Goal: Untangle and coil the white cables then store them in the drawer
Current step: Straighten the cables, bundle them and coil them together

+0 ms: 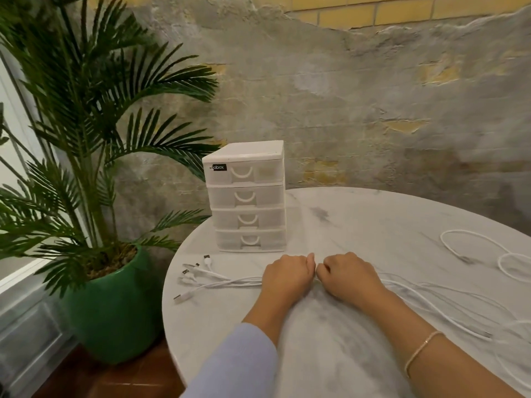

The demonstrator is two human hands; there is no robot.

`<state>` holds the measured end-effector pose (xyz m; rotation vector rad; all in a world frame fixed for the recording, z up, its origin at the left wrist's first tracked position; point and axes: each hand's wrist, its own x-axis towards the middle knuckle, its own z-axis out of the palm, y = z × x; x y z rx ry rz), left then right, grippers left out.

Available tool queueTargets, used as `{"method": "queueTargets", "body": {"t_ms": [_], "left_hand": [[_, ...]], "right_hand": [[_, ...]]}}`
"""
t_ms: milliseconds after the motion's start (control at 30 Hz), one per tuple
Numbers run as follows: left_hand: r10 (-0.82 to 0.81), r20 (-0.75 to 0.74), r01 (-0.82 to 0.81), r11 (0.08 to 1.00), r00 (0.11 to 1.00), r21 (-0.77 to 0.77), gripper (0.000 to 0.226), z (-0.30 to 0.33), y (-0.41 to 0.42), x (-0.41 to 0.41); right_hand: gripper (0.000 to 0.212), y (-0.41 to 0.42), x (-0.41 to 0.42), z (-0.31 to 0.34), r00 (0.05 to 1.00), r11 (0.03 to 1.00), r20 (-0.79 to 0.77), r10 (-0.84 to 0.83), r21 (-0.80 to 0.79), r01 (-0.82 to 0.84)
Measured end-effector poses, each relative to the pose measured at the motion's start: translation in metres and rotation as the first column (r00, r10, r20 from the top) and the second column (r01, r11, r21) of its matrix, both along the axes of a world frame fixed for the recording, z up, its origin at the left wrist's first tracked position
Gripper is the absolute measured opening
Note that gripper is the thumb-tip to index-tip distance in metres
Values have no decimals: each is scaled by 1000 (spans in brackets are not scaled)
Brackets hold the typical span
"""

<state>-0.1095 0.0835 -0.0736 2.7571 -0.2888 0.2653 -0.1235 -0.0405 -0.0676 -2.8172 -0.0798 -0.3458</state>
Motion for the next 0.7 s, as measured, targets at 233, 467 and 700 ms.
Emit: {"method": "queueTargets", "body": {"t_ms": [233,467,700], "left_hand": [[-29,-20,30,998,999,57,54,3,-3,-5],[55,19,-56,997,998,61,53,4,7,2],[143,-3,-142,990,990,14,54,3,22,13]], "right_hand": [[39,-22,9,4,986,982,81,-145,-110,154],[54,-46,15,11,999,994,-8,-37,-108,36],[40,-121,21,38,990,842,-69,-125,-535,69]]}}
